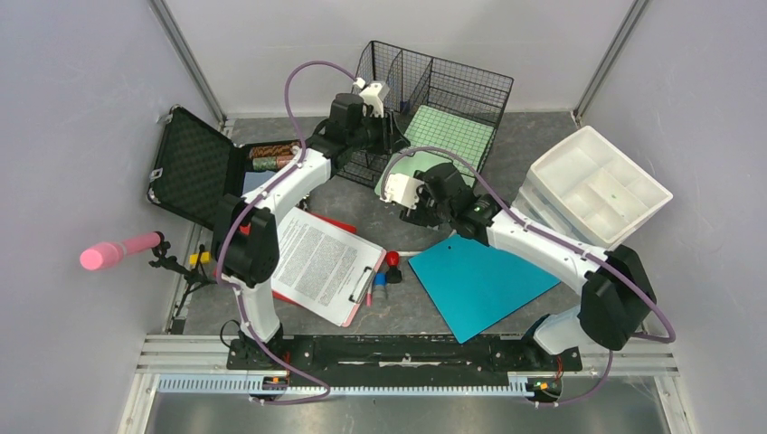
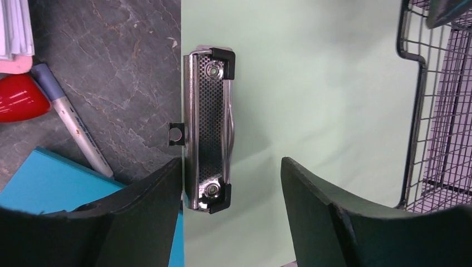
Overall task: Organize the desk
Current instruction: Place the folder in the storage box.
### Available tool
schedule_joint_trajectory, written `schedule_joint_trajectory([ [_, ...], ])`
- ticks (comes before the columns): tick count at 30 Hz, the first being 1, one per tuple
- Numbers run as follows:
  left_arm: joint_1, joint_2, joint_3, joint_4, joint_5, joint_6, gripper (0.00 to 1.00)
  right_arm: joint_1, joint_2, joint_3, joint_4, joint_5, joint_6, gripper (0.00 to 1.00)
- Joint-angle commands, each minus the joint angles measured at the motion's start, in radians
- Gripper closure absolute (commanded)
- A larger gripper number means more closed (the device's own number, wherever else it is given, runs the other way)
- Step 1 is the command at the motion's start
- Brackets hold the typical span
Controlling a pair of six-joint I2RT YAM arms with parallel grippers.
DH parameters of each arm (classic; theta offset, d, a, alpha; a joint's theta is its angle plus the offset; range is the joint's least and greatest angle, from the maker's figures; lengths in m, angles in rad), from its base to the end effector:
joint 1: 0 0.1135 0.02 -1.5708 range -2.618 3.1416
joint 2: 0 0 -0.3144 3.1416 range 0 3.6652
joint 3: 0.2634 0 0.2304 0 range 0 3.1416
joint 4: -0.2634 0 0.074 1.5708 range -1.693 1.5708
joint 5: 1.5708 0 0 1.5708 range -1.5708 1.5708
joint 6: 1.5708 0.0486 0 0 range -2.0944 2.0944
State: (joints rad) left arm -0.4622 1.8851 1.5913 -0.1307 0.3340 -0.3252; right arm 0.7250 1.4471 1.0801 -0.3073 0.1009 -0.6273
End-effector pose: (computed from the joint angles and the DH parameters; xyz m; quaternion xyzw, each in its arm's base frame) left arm 0.4017 -0.2179 0.3561 0.1466 0.8204 -0.3341 0.4403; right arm 0.2323 0.1992 0.3253 -0.5462 0.7157 -0.0243 0.4345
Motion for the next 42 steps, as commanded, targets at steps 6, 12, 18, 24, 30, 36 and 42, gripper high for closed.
schedule_joint_trajectory([
  [6, 0.0, 0.019, 0.033, -0.002, 0.034, 0.064, 0.94, 0.002, 0.05, 0.069, 0.089, 0.165, -0.039, 0.33],
  [12, 0.0, 0.019, 0.027, -0.015, 0.052, 0.077, 0.98, 0.002, 0.052, 0.101, 0.084, 0.168, -0.031, 0.35],
  [18, -0.001, 0.023, 0.027, -0.011, 0.054, 0.047, 0.98, 0.002, 0.056, 0.136, 0.038, 0.052, 0.053, 0.43],
  [24, -0.005, 0.03, 0.027, -0.012, 0.041, 0.033, 0.98, 0.005, 0.065, 0.156, 0.007, -0.027, 0.135, 0.62],
  [30, -0.01, 0.034, 0.033, -0.019, 0.03, 0.026, 0.98, 0.009, 0.082, 0.179, 0.01, -0.036, 0.157, 0.76],
  [36, -0.027, 0.042, 0.037, -0.03, 0.022, 0.021, 0.98, 0.01, 0.103, 0.176, 0.052, -0.045, 0.184, 0.91],
  [42, -0.035, 0.048, 0.06, -0.06, 0.015, 0.008, 0.98, 0.01, 0.087, 0.119, 0.148, -0.098, 0.198, 1.0],
])
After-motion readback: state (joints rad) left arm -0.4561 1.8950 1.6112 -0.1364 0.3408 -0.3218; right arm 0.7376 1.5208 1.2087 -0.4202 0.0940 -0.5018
